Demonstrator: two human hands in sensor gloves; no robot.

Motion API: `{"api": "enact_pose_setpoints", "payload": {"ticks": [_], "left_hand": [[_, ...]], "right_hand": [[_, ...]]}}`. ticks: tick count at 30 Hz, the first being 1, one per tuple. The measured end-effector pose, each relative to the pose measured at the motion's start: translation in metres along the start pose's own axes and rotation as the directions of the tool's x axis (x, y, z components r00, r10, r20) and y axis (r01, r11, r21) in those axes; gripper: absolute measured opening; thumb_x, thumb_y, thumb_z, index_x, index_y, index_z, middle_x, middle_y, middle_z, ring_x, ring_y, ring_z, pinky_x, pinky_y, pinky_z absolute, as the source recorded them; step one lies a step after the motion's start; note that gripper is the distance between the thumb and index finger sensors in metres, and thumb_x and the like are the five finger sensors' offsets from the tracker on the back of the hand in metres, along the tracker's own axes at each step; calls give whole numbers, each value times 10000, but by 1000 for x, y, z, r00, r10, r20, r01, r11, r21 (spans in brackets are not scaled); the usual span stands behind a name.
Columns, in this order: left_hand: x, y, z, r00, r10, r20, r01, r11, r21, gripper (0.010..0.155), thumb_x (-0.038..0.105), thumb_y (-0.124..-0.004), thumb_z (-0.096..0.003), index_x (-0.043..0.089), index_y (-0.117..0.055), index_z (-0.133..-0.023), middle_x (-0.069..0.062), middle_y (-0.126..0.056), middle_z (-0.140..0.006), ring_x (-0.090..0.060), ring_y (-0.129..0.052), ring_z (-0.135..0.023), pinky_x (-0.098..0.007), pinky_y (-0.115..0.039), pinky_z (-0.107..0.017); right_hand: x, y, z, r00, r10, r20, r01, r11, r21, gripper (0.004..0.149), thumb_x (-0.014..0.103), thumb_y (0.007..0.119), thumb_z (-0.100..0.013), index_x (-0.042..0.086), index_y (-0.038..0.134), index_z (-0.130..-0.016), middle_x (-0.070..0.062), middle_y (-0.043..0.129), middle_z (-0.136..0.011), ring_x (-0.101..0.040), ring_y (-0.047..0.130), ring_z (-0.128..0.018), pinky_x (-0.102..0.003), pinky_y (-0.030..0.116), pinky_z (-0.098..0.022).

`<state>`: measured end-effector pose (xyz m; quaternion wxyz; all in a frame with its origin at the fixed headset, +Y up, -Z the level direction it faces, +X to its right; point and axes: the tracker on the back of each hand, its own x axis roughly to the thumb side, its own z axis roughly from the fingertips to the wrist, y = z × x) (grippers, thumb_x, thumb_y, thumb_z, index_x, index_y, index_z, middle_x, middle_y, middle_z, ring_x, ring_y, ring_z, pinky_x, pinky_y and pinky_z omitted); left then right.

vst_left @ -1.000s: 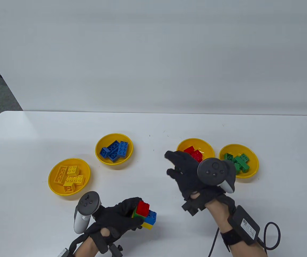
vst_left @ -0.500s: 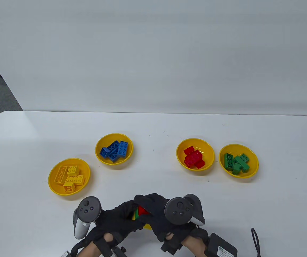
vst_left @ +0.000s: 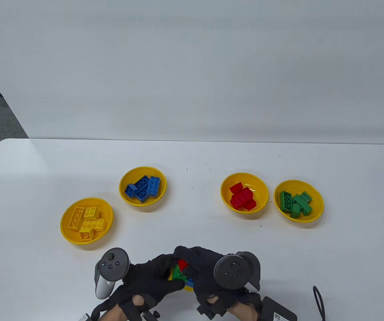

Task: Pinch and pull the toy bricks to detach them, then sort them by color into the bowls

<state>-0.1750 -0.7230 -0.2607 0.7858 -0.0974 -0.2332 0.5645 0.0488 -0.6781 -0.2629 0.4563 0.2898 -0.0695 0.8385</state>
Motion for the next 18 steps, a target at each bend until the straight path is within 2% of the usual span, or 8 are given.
{"api": "enact_pose_setpoints", "payload": {"ticks": [1,3,6,10,11,13,15,18], "left_hand": [[1,1,-1,1000,10,5,-9,1000,-5,699,282,-1075,-357,69,-786,-957,-261,-881,-871,-353,-1114,-558,-497,-972,-398],[0,1,-1,1000,17,-7,-17,1000,6,698,292,-1068,-370,73,-772,-964,-264,-870,-873,-344,-1110,-560,-490,-971,-397],[-1,1,-1,1000,20,-19,-20,1000,8,696,295,-1057,-384,91,-751,-976,-259,-848,-888,-339,-1095,-580,-488,-961,-415],[0,8,3,1000,26,-18,-26,999,36,701,285,-1042,-395,106,-728,-996,-257,-825,-917,-341,-1082,-616,-488,-955,-442],[0,11,4,999,39,-17,-38,998,50,703,284,-1039,-397,114,-721,-1001,-256,-818,-925,-342,-1078,-627,-488,-953,-453],[-1,13,4,998,59,-20,-58,997,54,705,257,-1028,-407,114,-702,-1014,-258,-801,-941,-344,-1071,-650,-483,-950,-468],[-3,15,3,997,75,-26,-73,996,55,709,242,-1018,-412,117,-684,-1025,-258,-786,-955,-348,-1063,-669,-484,-947,-483],[-6,16,2,995,92,-37,-90,994,57,708,234,-1016,-413,116,-681,-1027,-262,-781,-957,-350,-1060,-675,-484,-944,-487]], "right_hand": [[-5,-2,-1,998,-60,-22,59,998,-15,593,253,697,-307,-26,889,-794,-284,988,-635,-431,1056,-361,-658,857,-328],[-11,-4,-3,993,-103,-66,104,994,18,590,271,732,-326,-8,861,-829,-276,955,-681,-433,1028,-410,-660,832,-358],[-15,-14,-6,994,-89,-70,86,995,-44,593,276,791,-340,12,829,-870,-275,917,-737,-457,998,-467,-676,800,-386],[-20,-67,-21,998,64,-22,-67,976,-206,607,211,863,-309,43,812,-890,-267,890,-815,-481,987,-558,-675,796,-436],[-24,-88,-29,996,82,-43,-91,960,-265,615,194,878,-296,38,815,-888,-267,898,-817,-483,997,-561,-671,803,-437],[-35,-119,-42,984,136,-111,-164,939,-303,621,174,893,-285,42,819,-887,-260,912,-819,-473,1015,-566,-660,817,-441],[-49,-142,-57,957,222,-188,-273,908,-316,616,173,898,-283,49,829,-882,-250,920,-820,-470,1019,-571,-657,816,-443],[-77,-161,-80,867,388,-312,-459,866,-200,593,173,892,-292,101,844,-879,-215,901,-859,-462,980,-631,-669,779,-466]]}}
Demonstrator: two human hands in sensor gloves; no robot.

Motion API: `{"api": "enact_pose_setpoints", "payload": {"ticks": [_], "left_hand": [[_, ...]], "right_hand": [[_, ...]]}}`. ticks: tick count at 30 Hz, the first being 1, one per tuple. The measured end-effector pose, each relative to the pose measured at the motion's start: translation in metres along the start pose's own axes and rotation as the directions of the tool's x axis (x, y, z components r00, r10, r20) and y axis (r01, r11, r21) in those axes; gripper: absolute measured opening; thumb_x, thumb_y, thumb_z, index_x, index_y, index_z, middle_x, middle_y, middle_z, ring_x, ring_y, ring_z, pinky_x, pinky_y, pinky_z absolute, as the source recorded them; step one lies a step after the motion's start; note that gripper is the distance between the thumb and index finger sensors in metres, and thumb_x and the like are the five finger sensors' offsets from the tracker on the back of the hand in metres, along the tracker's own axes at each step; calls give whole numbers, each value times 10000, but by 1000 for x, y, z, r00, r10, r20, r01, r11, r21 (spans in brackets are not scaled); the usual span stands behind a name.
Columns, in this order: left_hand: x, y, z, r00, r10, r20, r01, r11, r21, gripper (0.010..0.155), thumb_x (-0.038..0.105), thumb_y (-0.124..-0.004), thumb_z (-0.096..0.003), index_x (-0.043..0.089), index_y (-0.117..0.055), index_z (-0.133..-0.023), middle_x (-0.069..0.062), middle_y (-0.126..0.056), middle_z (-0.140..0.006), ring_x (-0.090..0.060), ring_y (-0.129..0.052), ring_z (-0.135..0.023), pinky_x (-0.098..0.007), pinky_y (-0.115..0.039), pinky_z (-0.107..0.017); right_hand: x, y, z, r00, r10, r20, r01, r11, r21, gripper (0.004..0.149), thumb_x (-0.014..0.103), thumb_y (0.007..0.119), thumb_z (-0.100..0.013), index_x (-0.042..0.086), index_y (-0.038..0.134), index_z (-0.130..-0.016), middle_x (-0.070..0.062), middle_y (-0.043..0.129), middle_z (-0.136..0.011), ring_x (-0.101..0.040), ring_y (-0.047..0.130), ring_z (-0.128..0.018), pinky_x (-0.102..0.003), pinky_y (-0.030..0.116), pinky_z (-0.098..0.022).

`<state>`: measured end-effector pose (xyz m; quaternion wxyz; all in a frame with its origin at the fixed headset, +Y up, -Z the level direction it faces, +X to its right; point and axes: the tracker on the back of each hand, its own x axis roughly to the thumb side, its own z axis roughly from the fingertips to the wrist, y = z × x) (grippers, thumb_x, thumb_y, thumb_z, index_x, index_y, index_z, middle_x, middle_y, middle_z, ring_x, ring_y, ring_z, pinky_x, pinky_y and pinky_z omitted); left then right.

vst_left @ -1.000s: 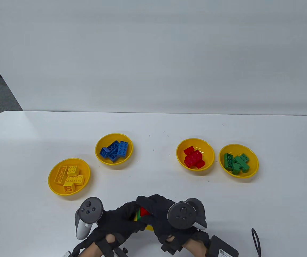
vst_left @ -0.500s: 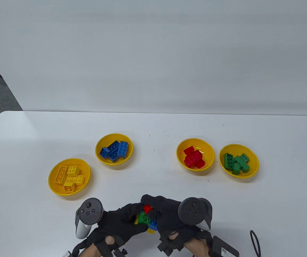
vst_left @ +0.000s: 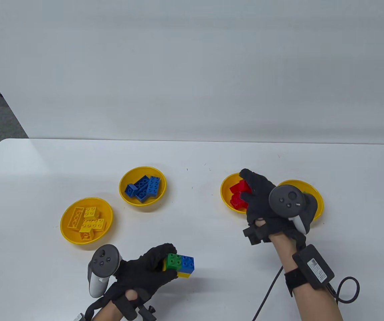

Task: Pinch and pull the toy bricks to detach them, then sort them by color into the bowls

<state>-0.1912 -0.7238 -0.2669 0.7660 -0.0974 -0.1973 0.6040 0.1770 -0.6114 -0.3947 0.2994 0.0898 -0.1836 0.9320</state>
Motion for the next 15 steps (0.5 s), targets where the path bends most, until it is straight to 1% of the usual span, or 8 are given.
{"api": "enact_pose_setpoints", "payload": {"ticks": [2,4,6,9,15], "left_hand": [[0,1,0,1000,3,-2,-3,1000,3,708,236,-1012,-418,119,-675,-1030,-261,-777,-961,-347,-1058,-681,-480,-944,-492],[0,1,0,1000,2,-6,-2,1000,7,708,242,-1011,-420,120,-674,-1030,-259,-778,-959,-343,-1058,-679,-478,-944,-489],[-1,1,0,1000,0,-14,0,1000,4,708,242,-1009,-423,119,-671,-1032,-262,-775,-960,-344,-1057,-680,-478,-942,-490],[-4,1,-1,1000,-3,-29,3,1000,-3,708,248,-1007,-425,117,-669,-1034,-262,-776,-958,-342,-1056,-679,-478,-942,-487],[-7,-1,-2,999,-3,-47,2,1000,-16,708,250,-1004,-427,114,-666,-1035,-265,-774,-957,-342,-1056,-676,-480,-940,-484]], "right_hand": [[-13,8,-13,995,98,-31,-98,995,20,578,162,889,-293,133,861,-870,-232,855,-886,-464,944,-657,-676,756,-480],[-31,21,-27,979,190,-66,-186,980,69,574,161,889,-293,156,868,-867,-234,832,-902,-462,923,-677,-684,737,-493],[-44,30,-36,969,229,-92,-218,969,116,572,164,890,-292,173,874,-864,-204,843,-903,-453,920,-687,-698,720,-502],[-65,42,-49,955,252,-157,-220,956,193,575,182,888,-298,169,867,-872,-182,877,-887,-449,935,-686,-723,699,-506],[-83,60,-60,948,234,-215,-185,956,228,581,216,877,-318,174,844,-896,-165,899,-889,-447,939,-704,-729,691,-511]]}}
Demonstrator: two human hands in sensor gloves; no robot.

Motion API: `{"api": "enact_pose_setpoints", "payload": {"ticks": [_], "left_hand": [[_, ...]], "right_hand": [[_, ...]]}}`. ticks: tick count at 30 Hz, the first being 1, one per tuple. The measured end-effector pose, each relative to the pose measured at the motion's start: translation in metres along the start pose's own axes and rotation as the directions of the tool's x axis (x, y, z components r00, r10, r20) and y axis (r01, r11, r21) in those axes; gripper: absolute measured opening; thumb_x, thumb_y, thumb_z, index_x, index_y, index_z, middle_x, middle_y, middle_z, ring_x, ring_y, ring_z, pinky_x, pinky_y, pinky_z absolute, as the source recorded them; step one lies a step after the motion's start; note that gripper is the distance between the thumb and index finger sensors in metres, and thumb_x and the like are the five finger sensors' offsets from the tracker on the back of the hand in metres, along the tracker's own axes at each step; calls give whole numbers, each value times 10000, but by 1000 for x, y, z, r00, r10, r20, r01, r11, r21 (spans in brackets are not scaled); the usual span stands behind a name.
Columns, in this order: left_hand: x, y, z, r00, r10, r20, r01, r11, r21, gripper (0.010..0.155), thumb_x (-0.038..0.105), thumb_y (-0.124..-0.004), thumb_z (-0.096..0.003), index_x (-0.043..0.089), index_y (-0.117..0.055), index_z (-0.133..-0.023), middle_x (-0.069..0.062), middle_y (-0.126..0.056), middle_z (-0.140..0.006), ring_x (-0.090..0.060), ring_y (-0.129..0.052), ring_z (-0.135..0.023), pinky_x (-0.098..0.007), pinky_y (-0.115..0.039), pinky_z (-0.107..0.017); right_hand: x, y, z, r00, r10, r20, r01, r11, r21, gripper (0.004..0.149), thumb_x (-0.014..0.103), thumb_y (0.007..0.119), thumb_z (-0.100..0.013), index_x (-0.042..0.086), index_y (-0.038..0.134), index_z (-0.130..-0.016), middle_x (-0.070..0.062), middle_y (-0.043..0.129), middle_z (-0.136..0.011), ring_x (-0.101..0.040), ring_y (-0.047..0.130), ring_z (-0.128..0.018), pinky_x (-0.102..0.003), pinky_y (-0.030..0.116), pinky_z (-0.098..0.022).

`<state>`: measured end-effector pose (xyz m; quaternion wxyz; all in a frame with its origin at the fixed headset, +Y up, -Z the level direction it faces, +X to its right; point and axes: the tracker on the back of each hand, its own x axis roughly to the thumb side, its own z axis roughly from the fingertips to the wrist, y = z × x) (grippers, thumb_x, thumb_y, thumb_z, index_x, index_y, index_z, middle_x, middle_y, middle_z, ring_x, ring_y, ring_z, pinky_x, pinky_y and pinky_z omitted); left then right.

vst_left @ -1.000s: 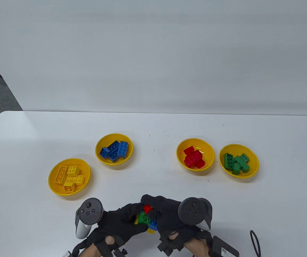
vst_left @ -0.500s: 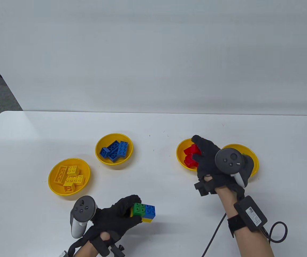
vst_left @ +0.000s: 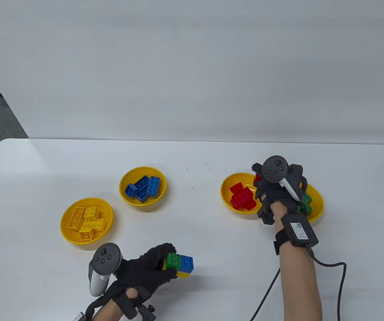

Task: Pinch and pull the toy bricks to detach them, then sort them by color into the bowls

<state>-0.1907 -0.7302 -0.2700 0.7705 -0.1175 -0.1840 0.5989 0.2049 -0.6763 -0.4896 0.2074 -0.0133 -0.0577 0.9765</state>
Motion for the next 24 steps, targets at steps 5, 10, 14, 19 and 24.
{"api": "enact_pose_setpoints", "payload": {"ticks": [5,10,14,19,24], "left_hand": [[-1,-1,0,1000,-6,-5,6,1000,-6,707,250,-1003,-429,122,-666,-1037,-263,-770,-960,-342,-1052,-677,-479,-938,-487],[-1,-1,0,1000,-5,-12,5,1000,-1,707,259,-1001,-432,135,-664,-1042,-281,-765,-958,-344,-1052,-670,-474,-943,-479],[0,-2,0,1000,7,-12,-7,1000,-6,708,263,-1001,-434,128,-659,-1040,-280,-771,-952,-344,-1055,-665,-475,-944,-474],[2,-7,1,1000,8,2,-8,1000,-16,711,276,-999,-438,124,-651,-1039,-271,-768,-953,-338,-1055,-668,-473,-944,-476],[4,-11,2,1000,17,16,-17,1000,-22,712,280,-992,-442,119,-638,-1038,-269,-759,-958,-339,-1050,-680,-473,-940,-489]], "right_hand": [[-4,8,0,999,-47,-20,48,998,45,615,259,847,-367,161,747,-966,-224,777,-983,-505,848,-796,-743,661,-519],[-4,-13,16,991,-129,25,130,991,-42,584,259,812,-389,126,756,-954,-269,750,-975,-524,835,-778,-734,670,-506],[6,-38,43,975,-184,121,198,973,-119,566,263,807,-392,97,783,-933,-275,767,-956,-524,849,-756,-727,683,-495],[31,-64,87,929,-242,280,288,948,-136,560,276,807,-393,84,796,-919,-271,784,-942,-516,867,-736,-716,698,-489],[65,-69,139,838,-321,440,384,921,-59,569,295,815,-390,81,802,-917,-268,796,-935,-509,880,-726,-709,711,-483]]}}
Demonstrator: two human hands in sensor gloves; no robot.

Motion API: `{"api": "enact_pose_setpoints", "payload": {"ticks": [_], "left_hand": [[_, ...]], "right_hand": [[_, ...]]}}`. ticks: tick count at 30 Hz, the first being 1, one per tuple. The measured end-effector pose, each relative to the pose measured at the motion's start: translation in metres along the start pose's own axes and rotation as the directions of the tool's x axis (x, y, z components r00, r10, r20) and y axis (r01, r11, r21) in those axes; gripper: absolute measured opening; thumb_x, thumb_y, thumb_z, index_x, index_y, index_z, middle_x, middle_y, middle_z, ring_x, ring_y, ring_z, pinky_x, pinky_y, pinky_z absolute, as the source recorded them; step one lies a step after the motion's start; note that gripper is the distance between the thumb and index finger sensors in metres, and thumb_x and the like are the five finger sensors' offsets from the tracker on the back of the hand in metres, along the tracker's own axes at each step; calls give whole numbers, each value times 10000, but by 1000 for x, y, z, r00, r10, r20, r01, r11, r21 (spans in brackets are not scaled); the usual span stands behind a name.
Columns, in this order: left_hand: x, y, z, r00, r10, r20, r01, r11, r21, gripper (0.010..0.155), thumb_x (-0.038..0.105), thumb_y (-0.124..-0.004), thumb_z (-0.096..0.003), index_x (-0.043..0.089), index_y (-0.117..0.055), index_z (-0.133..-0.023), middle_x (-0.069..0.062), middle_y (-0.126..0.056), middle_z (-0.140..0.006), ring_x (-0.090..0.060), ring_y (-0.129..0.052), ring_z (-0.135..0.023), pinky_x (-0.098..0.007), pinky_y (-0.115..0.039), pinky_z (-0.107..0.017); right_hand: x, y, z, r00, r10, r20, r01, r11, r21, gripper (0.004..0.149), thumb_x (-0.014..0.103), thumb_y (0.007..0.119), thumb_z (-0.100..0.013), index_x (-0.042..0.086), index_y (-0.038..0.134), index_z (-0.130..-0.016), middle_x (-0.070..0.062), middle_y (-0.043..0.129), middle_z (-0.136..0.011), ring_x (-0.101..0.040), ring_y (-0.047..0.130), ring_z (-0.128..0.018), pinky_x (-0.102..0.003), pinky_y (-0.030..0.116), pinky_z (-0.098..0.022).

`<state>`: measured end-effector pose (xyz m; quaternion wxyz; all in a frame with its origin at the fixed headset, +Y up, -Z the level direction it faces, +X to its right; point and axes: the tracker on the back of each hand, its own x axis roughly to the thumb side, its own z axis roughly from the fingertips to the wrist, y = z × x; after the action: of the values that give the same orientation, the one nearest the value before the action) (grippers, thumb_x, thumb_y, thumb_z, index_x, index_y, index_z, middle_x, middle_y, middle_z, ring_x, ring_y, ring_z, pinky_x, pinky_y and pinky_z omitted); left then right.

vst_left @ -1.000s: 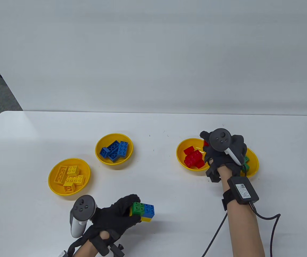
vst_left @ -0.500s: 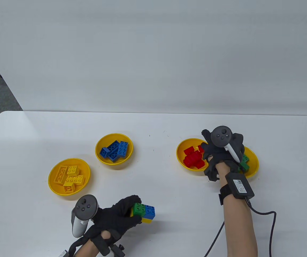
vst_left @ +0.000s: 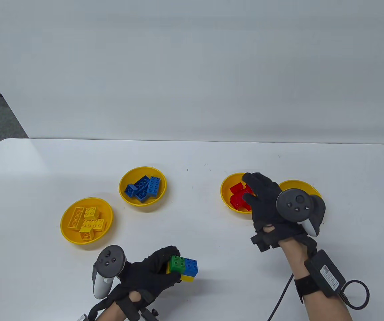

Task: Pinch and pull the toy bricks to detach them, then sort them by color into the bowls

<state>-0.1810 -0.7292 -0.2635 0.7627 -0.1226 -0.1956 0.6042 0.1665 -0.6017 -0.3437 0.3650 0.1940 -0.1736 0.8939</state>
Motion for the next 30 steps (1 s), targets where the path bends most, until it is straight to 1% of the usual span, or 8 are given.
{"api": "enact_pose_setpoints", "payload": {"ticks": [4,6,11,14,16,21,24,30], "left_hand": [[1,0,1,1000,18,16,-18,1000,10,714,286,-987,-445,119,-627,-1039,-267,-749,-964,-339,-1042,-696,-475,-935,-499],[1,-1,2,1000,23,20,-24,1000,14,711,286,-983,-448,118,-625,-1038,-267,-745,-967,-343,-1038,-701,-478,-932,-503],[1,-3,2,999,31,28,-31,1000,7,710,288,-988,-444,121,-632,-1035,-265,-752,-962,-339,-1044,-696,-473,-936,-500],[0,-6,2,999,43,32,-43,999,4,711,286,-989,-443,121,-630,-1034,-265,-747,-965,-339,-1042,-701,-474,-934,-503],[0,-7,1,998,45,35,-45,999,1,712,284,-990,-442,122,-630,-1034,-262,-747,-967,-341,-1041,-705,-476,-933,-506],[-1,-12,0,998,41,36,-40,999,-14,710,281,-993,-442,124,-636,-1035,-264,-749,-966,-343,-1039,-703,-477,-931,-505],[-1,-14,1,998,39,43,-39,999,-13,708,280,-994,-442,127,-638,-1035,-264,-748,-966,-342,-1039,-701,-478,-929,-506],[-1,-16,1,998,50,48,-49,999,-18,709,282,-992,-444,124,-636,-1036,-263,-749,-966,-341,-1038,-705,-478,-930,-507]], "right_hand": [[27,18,28,994,-82,74,75,993,88,594,324,827,-386,83,789,-928,-268,792,-939,-506,880,-730,-707,715,-483],[36,33,45,987,-140,78,125,978,166,617,340,837,-383,76,778,-937,-271,785,-944,-510,878,-731,-711,713,-483],[40,70,73,973,-223,53,197,931,307,665,366,852,-376,61,743,-956,-277,767,-951,-510,875,-733,-708,715,-482],[38,90,85,961,-277,12,254,895,366,698,371,863,-371,45,714,-970,-287,745,-958,-515,872,-731,-708,715,-479],[37,99,88,960,-281,-17,265,881,392,719,376,869,-367,37,694,-976,-293,729,-961,-510,874,-728,-704,720,-476],[34,114,96,947,-316,-66,315,861,400,708,349,880,-362,21,697,-962,-302,747,-927,-491,904,-682,-682,745,-457],[34,118,99,946,-316,-74,320,871,373,649,316,881,-357,21,749,-920,-291,814,-864,-457,953,-607,-660,777,-431],[29,119,103,912,-387,-137,410,849,334,632,304,890,-346,11,768,-893,-287,847,-820,-439,980,-553,-645,800,-405]]}}
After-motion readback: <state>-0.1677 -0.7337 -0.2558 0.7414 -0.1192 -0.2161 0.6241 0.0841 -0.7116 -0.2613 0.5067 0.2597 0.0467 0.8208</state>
